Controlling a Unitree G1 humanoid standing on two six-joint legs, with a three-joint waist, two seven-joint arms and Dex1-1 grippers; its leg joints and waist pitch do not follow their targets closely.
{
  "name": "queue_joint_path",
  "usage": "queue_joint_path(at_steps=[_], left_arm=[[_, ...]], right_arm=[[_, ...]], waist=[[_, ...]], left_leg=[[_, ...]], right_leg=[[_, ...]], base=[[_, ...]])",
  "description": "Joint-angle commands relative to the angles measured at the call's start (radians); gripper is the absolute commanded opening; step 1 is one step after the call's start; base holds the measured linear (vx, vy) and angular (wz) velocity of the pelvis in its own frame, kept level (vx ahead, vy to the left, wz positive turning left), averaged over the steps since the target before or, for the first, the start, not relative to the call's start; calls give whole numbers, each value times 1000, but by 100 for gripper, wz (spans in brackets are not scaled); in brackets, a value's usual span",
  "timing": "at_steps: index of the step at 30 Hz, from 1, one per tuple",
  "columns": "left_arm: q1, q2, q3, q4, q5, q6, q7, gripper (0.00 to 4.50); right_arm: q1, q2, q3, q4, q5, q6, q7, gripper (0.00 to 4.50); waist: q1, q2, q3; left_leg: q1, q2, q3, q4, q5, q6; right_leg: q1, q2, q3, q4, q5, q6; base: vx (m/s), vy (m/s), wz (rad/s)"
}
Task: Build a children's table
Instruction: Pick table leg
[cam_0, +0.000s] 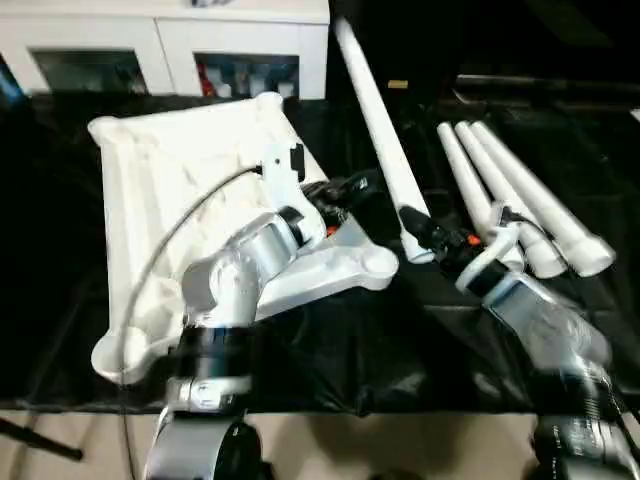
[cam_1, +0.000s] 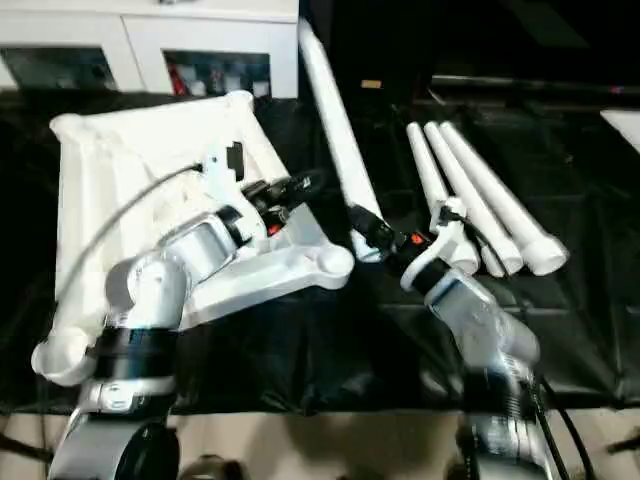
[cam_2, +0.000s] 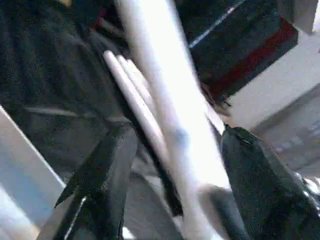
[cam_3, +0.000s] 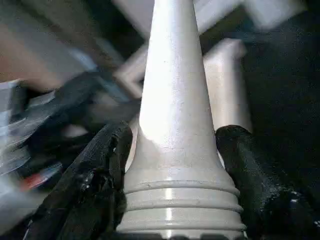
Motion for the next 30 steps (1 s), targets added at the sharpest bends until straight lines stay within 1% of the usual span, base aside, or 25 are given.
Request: queue_joint_path(at_steps=[1,2,3,4,5,7,8,9,10,11,12,13,14,15,16,17,18,20,21,24,25,26,28,29,30], left_arm=[[-41,-78,12,22,-33,4,-1,342],[-52,-86,15,34,-44,5,-10,350],[-65,-96,15,50,-44,2,-8,358],[-72,-100,15,58,-45,3,-3,369],[-80,-104,15,67,-48,2,0,369],[-90,-116,29,76,-67,-5,12,374],[-96,-119,40,71,-90,-2,4,350],[-96,-119,40,71,-90,-2,4,340],[-98,-114,43,69,-107,4,3,336],[-100,-106,46,66,-120,9,8,341],[-99,-104,48,63,-122,9,13,341],[-100,-100,50,63,-127,6,28,335],[-101,-97,54,64,-127,-1,44,320],[-103,-93,54,64,-123,-9,54,303],[-105,-88,53,63,-123,-14,57,295],[-107,-84,53,59,-126,-12,56,296],[-109,-85,60,54,-129,-15,66,288],[-111,-81,59,45,-141,-17,77,255],[-110,-76,50,40,-144,-16,74,255],[-110,-70,38,37,-143,-17,78,243],[-109,-68,37,38,-143,-19,82,220],[-109,-69,39,37,-145,-25,92,218],[-109,-67,42,36,-150,-29,100,211],[-109,-65,46,37,-146,-37,108,204],[-109,-65,48,37,-143,-43,114,201]], right_arm=[[13,-11,7,-68,34,22,19,266],[35,-8,12,-106,35,39,20,266],[64,-7,19,-157,38,63,17,266],[78,-6,21,-184,42,77,9,266],[92,-6,28,-213,43,92,-2,266],[107,-13,42,-242,35,102,-23,266],[110,-21,52,-246,19,100,-39,266],[110,-21,52,-246,19,100,-39,266],[115,-24,59,-257,17,100,-54,266],[117,-27,69,-268,16,101,-66,266],[117,-28,73,-271,15,102,-70,266],[116,-30,83,-280,8,105,-76,266],[112,-32,91,-283,-2,107,-80,266],[107,-33,97,-285,-9,108,-84,266],[103,-32,100,-292,-14,116,-89,266],[98,-32,103,-295,-16,122,-91,266],[94,-34,111,-297,-21,124,-90,266],[89,-43,128,-305,-23,128,-92,266],[86,-48,137,-307,-23,128,-94,266],[80,-56,148,-307,-24,126,-99,266],[78,-62,156,-307,-30,125,-98,266],[76,-64,159,-306,-35,125,-96,266],[74,-67,162,-304,-40,127,-93,265],[73,-71,167,-299,-46,127,-90,265],[72,-73,170,-297,-49,127,-89,265]], waist=[[4,-19,-75],[3,-9,-74],[3,-4,-75],[3,-1,-75],[3,12,-77],[-4,-3,-78],[-3,-7,-80],[-2,-3,-80],[-4,-6,-79],[-2,-4,-80],[-3,-5,-80],[-4,-10,-80],[-4,-14,-82],[-3,-14,-82],[-3,-11,-83],[-2,-15,-85],[-1,-13,-86],[0,-12,-87],[1,-16,-86],[3,-14,-84],[3,-15,-84],[4,-18,-84],[4,-20,-84],[3,-24,-84],[4,-23,-84]], left_leg=[[27,40,-27,-66,-159,55],[30,41,-25,-66,-168,48],[30,42,-28,-68,-171,38],[31,43,-29,-69,-172,32],[32,44,-32,-72,-177,24],[31,44,-33,-74,-176,21],[29,43,-31,-72,-154,26],[27,42,-30,-71,-145,31],[27,42,-29,-70,-144,33],[28,42,-28,-68,-134,35],[26,41,-28,-68,-123,42],[26,41,-27,-68,-119,47],[26,42,-26,-67,-108,53],[24,41,-26,-65,-93,59],[25,41,-26,-65,-86,63],[25,42,-26,-63,-70,71],[25,42,-25,-62,-53,79],[24,42,-25,-60,-44,86],[23,42,-25,-61,-45,89],[25,43,-24,-61,-60,83],[26,43,-24,-61,-62,82],[25,42,-24,-61,-60,77],[24,42,-23,-62,-61,75],[24,42,-23,-62,-63,74],[24,42,-24,-62,-65,73]], right_leg=[[46,-53,20,-86,-98,-245],[40,-52,21,-92,-155,-235],[40,-50,21,-94,-182,-217],[39,-50,21,-95,-187,-212],[37,-48,20,-93,-180,-205],[41,-46,18,-94,-150,-202],[41,-48,18,-92,-130,-208],[41,-50,18,-90,-129,-214],[40,-50,19,-92,-133,-215],[40,-50,19,-91,-133,-215],[40,-49,19,-90,-122,-214],[40,-49,19,-91,-120,-212],[41,-49,19,-90,-109,-211],[42,-50,19,-87,-99,-211],[42,-50,19,-87,-94,-211],[43,-50,19,-84,-75,-213],[42,-49,18,-83,-58,-214],[42,-48,18,-80,-31,-221],[43,-49,18,-80,-27,-221],[41,-49,18,-82,-54,-223],[41,-49,18,-82,-58,-221],[42,-50,18,-81,-60,-216],[42,-50,19,-82,-61,-214],[43,-50,18,-82,-61,-211],[43,-50,19,-82,-66,-211]], base=[[0,0,0],[0,0,0],[0,0,0],[0,0,0],[0,0,0],[0,0,0],[0,0,0],[0,0,0],[0,0,0],[0,0,0],[0,0,0],[0,0,0],[0,0,0],[0,0,0],[0,0,0],[0,0,0],[0,0,0],[0,0,0],[0,0,0],[0,0,0],[0,0,0],[0,0,0],[0,0,0],[0,0,0],[0,0,0]])
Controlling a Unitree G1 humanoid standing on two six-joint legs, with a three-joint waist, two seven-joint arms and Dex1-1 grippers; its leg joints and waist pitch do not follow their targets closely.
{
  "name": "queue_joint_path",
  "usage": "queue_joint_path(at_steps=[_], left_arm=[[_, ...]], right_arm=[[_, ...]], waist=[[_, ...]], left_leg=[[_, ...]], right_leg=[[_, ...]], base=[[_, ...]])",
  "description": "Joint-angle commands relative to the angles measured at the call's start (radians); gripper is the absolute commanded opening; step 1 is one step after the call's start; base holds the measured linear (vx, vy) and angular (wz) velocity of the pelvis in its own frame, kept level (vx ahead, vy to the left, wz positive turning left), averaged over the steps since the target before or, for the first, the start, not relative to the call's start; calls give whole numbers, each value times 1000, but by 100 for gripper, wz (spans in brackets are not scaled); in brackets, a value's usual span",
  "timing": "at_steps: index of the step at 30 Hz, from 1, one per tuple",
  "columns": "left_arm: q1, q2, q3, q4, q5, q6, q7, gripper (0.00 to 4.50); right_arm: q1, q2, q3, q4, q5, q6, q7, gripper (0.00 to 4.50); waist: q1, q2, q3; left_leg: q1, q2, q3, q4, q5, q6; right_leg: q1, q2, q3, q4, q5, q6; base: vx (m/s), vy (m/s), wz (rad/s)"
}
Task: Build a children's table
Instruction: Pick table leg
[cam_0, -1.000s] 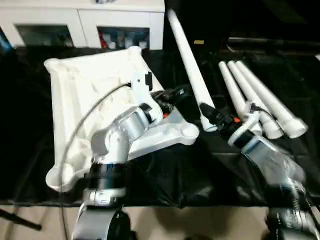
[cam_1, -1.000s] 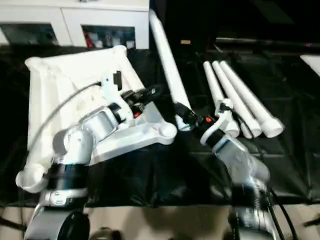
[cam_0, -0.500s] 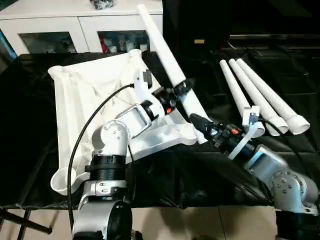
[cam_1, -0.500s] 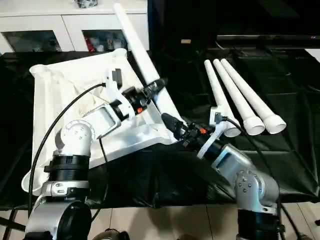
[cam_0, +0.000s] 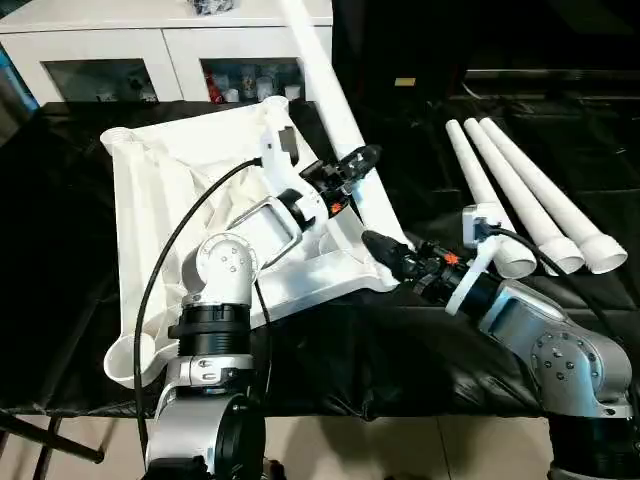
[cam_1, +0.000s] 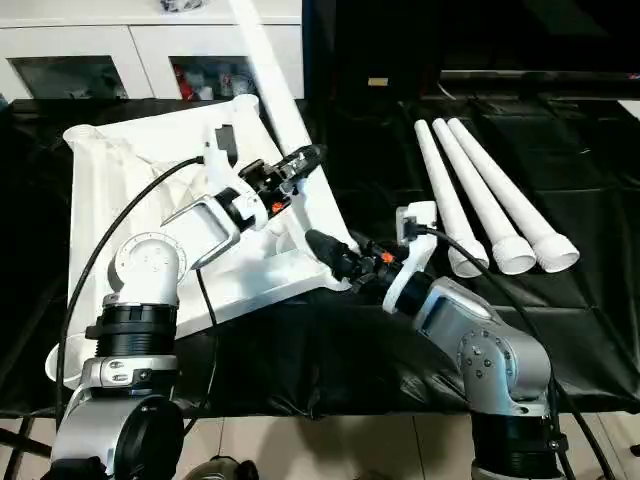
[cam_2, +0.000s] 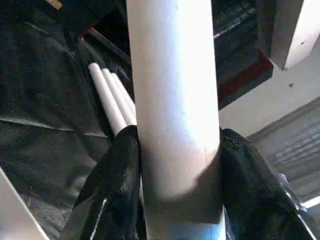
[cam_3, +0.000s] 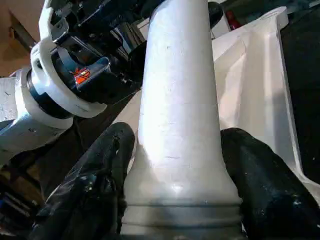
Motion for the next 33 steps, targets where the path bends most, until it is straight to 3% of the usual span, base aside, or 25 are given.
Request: queue_joint_path(at_steps=[1,3,9,12,16,17,21,23,26,30,33], left_arm=[[-48,-66,6,-20,9,-26,28,200],[-47,-60,13,-23,-3,-26,37,197],[-44,-47,5,-38,-12,-26,40,191],[-43,-27,-21,-40,22,-61,40,191],[-54,11,-53,-34,60,-92,13,188],[-58,24,-61,-30,67,-97,8,188],[-68,52,-84,-19,77,-101,-22,188],[-70,61,-94,-19,80,-102,-36,188],[-73,68,-103,-22,87,-104,-49,188],[-74,72,-113,-29,96,-103,-65,188],[-75,80,-131,-35,100,-110,-86,188]], right_arm=[[-13,-11,16,-17,-5,14,10,265],[-16,-20,27,-10,-10,9,16,265],[-34,-34,46,6,-29,-7,16,265],[-63,-35,41,43,-70,-36,-13,337],[-90,-49,-34,38,22,5,19,353],[-100,-64,-74,43,66,18,36,377],[-136,-105,-190,91,201,76,71,389],[-160,-131,-217,129,203,95,75,391],[-187,-164,-212,167,160,100,70,391],[-217,-191,-204,192,154,108,79,391],[-228,-198,-172,183,136,47,125,391]], waist=[[2,-27,-81],[2,-33,-81],[2,-35,-80],[0,-37,-80],[0,-41,-80],[2,-40,-83],[5,-45,-84],[4,-46,-83],[4,-48,-83],[1,-52,-84],[1,-55,-84]], left_leg=[[30,42,-23,-57,-67,67],[30,42,-22,-56,-61,67],[31,42,-22,-57,-66,61],[32,44,-22,-57,-67,56],[32,44,-21,-56,-62,66],[34,44,-21,-54,-56,71],[31,41,-20,-51,-32,90],[31,40,-18,-50,-36,89],[32,41,-16,-49,-40,76],[31,40,-17,-49,-42,73],[31,42,-16,-49,-51,75]], right_leg=[[42,-52,20,-68,-70,-217],[42,-51,21,-67,-63,-217],[41,-50,21,-67,-66,-218],[41,-51,21,-68,-66,-218],[44,-51,22,-65,-45,-218],[45,-51,22,-63,-33,-217],[46,-51,19,-58,-7,-236],[46,-49,19,-60,-20,-241],[45,-50,19,-61,-40,-246],[47,-51,18,-63,-55,-242],[45,-52,18,-62,-62,-238]], base=[[0,0,0],[0,0,0],[0,0,0],[0,0,0],[0,0,0],[0,0,0],[0,0,0],[0,0,0],[0,0,0],[0,0,0],[0,0,0]])
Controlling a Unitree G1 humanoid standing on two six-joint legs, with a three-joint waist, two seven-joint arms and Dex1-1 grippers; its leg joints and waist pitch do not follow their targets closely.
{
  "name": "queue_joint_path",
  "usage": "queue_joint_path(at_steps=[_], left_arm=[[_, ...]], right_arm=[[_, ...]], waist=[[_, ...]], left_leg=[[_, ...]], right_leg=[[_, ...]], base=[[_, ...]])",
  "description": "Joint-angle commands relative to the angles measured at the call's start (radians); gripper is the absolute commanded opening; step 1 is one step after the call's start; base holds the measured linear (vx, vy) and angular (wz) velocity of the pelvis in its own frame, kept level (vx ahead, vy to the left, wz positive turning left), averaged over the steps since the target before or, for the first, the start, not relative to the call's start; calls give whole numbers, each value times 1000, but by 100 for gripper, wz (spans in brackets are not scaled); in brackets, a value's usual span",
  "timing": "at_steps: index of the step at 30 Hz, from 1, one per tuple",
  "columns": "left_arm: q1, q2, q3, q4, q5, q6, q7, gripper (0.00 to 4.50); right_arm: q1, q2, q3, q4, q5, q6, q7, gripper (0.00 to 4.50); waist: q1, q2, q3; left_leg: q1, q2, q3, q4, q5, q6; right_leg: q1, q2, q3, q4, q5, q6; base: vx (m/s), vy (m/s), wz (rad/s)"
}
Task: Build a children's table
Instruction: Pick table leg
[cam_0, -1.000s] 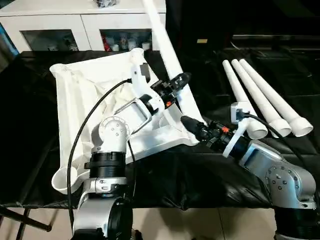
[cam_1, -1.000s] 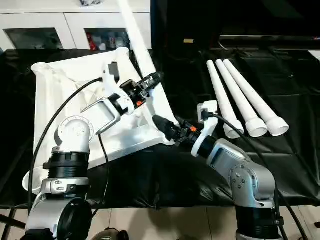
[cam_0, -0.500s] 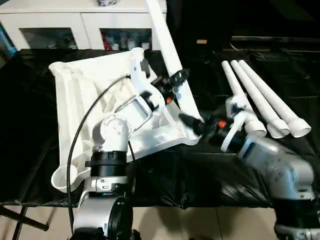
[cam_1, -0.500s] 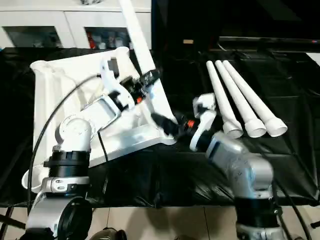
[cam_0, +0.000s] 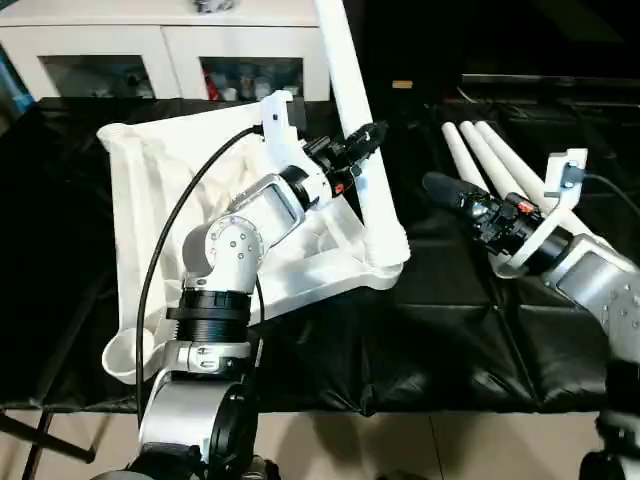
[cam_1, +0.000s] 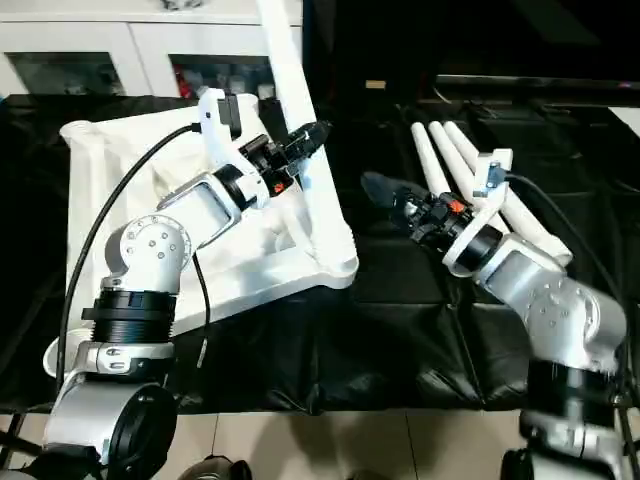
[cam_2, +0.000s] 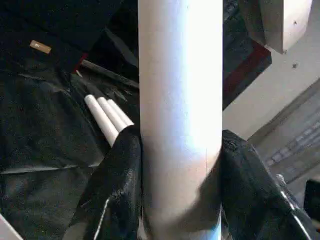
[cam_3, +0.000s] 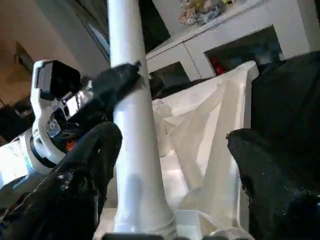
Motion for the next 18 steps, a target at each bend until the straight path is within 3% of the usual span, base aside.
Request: queue_joint_path(at_steps=[1,6,8,11,18], left_arm=[[-23,10,-25,-22,8,-12,-31,188],[-12,19,-59,-44,-7,-19,-119,188],[1,39,-102,-56,-26,-2,-229,188],[-1,56,-131,-61,-52,20,-336,188],[-14,70,-145,-74,-127,80,-469,188]], right_arm=[[-19,-5,22,-10,-4,-15,21,391],[-37,-24,65,-7,-2,-9,91,391],[-46,-75,123,0,20,45,234,391],[-65,-109,158,26,29,61,334,391],[-92,-165,256,54,-7,43,486,391]], waist=[[4,-31,-85],[7,-31,-87],[11,-34,-88],[14,-33,-87],[20,-32,-84]], left_leg=[[33,41,-17,-52,-57,70],[34,42,-17,-51,-41,84],[34,43,-17,-51,-42,89],[32,44,-17,-50,-38,96],[32,46,-17,-48,-78,74]], right_leg=[[45,-51,18,-65,-70,-242],[45,-50,17,-60,-37,-260],[48,-51,18,-59,-37,-262],[45,-53,18,-56,-28,-269],[41,-55,19,-56,-73,-282]], base=[[0,0,0],[0,0,0],[0,0,0],[0,0,0],[0,0,0]])
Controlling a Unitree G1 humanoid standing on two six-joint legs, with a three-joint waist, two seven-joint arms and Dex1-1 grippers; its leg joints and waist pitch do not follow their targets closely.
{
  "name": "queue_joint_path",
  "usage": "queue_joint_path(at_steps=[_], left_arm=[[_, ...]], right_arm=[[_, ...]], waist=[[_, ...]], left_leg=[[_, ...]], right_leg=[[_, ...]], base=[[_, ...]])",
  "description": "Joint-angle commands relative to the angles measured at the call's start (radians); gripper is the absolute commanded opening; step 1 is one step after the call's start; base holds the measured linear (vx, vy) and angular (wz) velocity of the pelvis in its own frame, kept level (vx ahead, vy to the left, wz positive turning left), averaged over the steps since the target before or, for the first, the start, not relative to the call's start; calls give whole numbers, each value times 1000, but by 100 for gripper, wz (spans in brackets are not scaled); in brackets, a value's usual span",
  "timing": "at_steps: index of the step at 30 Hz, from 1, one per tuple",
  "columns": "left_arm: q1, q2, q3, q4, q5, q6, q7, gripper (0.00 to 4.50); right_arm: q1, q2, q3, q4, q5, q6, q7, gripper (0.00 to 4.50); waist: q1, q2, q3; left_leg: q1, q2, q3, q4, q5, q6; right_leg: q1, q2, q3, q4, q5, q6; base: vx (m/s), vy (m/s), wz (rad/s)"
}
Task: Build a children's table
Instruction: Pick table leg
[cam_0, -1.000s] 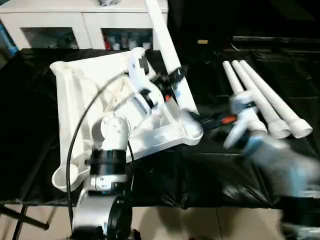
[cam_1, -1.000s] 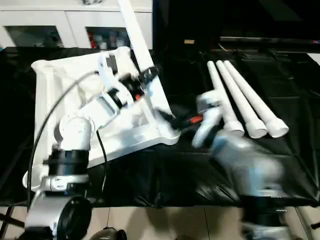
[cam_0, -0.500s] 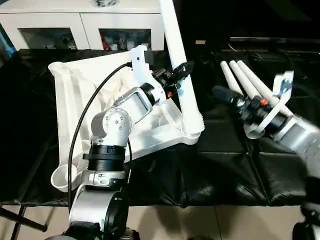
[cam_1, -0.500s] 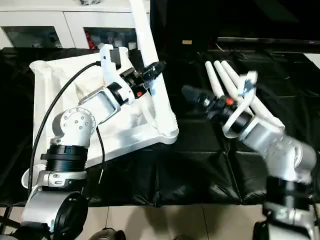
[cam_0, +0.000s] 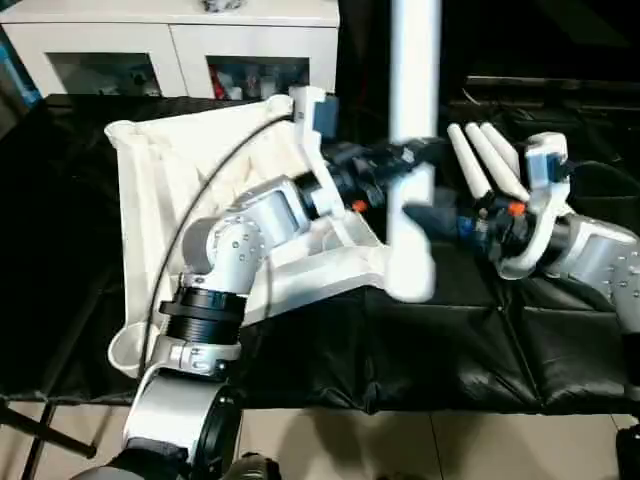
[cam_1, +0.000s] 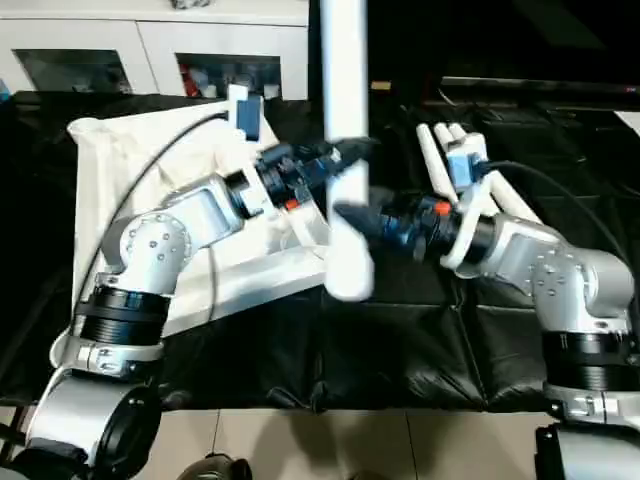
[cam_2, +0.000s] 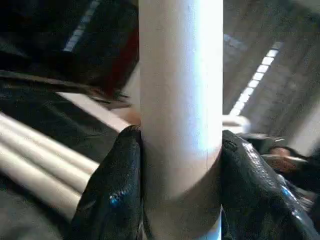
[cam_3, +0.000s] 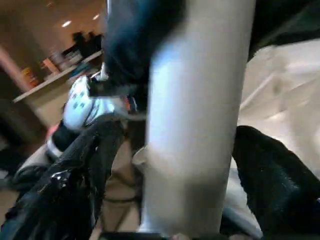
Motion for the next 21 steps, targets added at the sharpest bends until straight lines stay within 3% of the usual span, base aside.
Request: queue_joint_path(at_steps=[1,2,3,5,10,21], left_arm=[[-21,5,-3,-21,-36,29,-39,188],[-26,5,-1,-14,-42,36,-47,188],[-31,7,-1,-5,-46,41,-61,188],[-35,10,-3,3,-47,44,-74,188],[-33,28,-29,1,-49,64,-130,188],[-35,22,-20,4,-60,84,-139,188]], right_arm=[[-33,-26,34,9,-23,-13,48,391],[-41,-33,53,15,-35,-18,67,391],[-49,-44,75,21,-49,-20,96,391],[-56,-53,93,27,-58,-20,122,354],[-74,-76,138,49,-72,-21,197,311],[-72,-52,157,52,-83,-17,207,225]], waist=[[1,-30,-83],[1,-31,-82],[2,-24,-81],[-1,-26,-78],[-3,-28,-78],[-2,-28,-81]], left_leg=[[39,45,-17,-57,-95,65],[39,45,-17,-57,-103,62],[39,46,-18,-57,-113,57],[43,46,-18,-58,-157,32],[41,47,-21,-61,-165,23],[38,46,-20,-59,-148,40]], right_leg=[[45,-53,19,-68,-94,-279],[45,-53,19,-68,-108,-277],[43,-53,20,-69,-123,-275],[41,-53,21,-77,-189,-259],[39,-53,20,-78,-211,-245],[38,-52,19,-74,-179,-254]], base=[[0,0,0],[0,0,0],[0,0,0],[0,0,0],[0,0,0],[0,0,0]])
